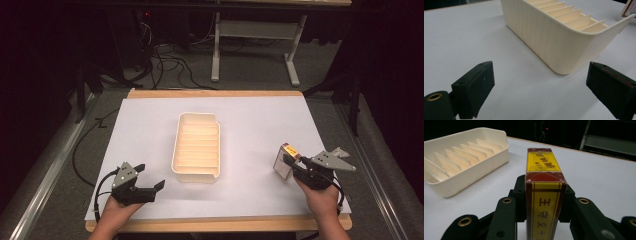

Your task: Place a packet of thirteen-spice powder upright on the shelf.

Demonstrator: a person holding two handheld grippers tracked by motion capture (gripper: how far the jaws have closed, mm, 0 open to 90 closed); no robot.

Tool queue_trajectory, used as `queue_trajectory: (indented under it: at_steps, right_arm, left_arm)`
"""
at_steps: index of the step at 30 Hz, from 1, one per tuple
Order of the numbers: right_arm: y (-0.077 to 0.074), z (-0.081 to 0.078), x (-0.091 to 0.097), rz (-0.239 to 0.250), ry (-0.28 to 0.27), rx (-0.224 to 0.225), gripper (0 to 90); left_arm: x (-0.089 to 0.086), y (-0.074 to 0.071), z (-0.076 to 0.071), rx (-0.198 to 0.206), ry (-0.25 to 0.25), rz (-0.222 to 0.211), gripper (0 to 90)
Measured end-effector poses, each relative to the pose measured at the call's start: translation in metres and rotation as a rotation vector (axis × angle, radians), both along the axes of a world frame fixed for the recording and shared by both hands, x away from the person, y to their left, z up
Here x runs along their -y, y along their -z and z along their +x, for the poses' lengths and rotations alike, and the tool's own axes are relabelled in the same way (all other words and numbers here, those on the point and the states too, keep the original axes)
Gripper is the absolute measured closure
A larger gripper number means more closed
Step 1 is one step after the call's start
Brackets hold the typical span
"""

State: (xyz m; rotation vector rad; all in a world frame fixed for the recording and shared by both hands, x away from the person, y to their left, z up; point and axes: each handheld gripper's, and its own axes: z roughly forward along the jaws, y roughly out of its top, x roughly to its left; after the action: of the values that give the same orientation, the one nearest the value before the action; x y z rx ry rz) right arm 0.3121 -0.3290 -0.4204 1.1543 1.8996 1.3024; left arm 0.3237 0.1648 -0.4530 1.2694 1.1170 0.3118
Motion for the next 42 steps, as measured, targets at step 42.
queue_trajectory:
  at_steps: [42]
  right_arm:
    - [-0.032,0.048,-0.079,0.002,-0.35,0.03,68.6]
  left_arm:
    - [-0.008,-0.003,0.0,0.007,-0.013,-0.023,8.7]
